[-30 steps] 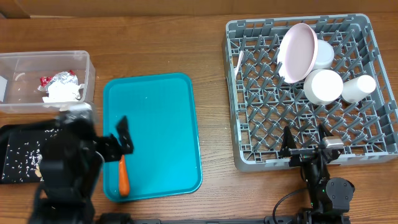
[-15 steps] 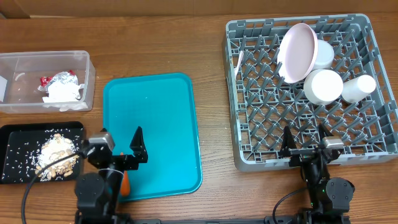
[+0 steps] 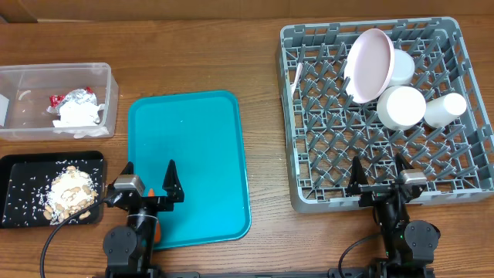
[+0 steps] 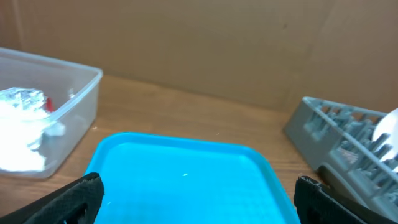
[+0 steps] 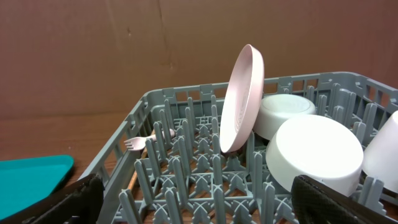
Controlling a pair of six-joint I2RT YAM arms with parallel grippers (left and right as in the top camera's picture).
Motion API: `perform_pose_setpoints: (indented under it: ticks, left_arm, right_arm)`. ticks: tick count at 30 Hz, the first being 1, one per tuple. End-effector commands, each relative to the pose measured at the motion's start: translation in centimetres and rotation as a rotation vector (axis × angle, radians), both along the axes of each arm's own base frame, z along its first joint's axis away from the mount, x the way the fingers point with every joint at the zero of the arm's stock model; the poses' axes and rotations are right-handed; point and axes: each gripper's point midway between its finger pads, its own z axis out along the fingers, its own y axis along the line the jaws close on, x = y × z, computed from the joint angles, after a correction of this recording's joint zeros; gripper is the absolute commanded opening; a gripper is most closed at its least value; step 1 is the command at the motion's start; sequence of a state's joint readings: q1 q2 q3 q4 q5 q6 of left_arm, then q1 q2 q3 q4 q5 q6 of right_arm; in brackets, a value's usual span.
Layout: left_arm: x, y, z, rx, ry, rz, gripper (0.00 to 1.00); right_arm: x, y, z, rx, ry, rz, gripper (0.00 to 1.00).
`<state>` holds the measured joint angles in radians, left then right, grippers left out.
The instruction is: Sort waste into correct bins and load items into the dishwasher rack
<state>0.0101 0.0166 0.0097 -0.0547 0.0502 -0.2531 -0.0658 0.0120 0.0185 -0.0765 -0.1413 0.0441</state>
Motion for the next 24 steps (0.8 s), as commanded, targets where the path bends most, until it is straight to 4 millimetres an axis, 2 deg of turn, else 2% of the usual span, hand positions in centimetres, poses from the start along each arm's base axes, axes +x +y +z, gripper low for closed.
perform_pose_setpoints:
  ticks: [1,6,24]
  left_arm:
    - [-0.07,1.19,-0.49,0.050,0.014,0.055,1.00]
    - [-0.09,1.70,-0.49,0.050,0.014,0.076,1.00]
    - [-0.08,1.63,-0.50,0.050,0.014,0.073,1.00]
  right_arm:
    - [0.03,-0.34,-0.20,-0.008,-0.003,-0.016,1.00]
    - [0.03,-0.34,-0.20,-0.008,-0.003,-0.016,1.00]
    - [0.03,-0.34,-0.20,-0.008,-0.003,-0.016,1.00]
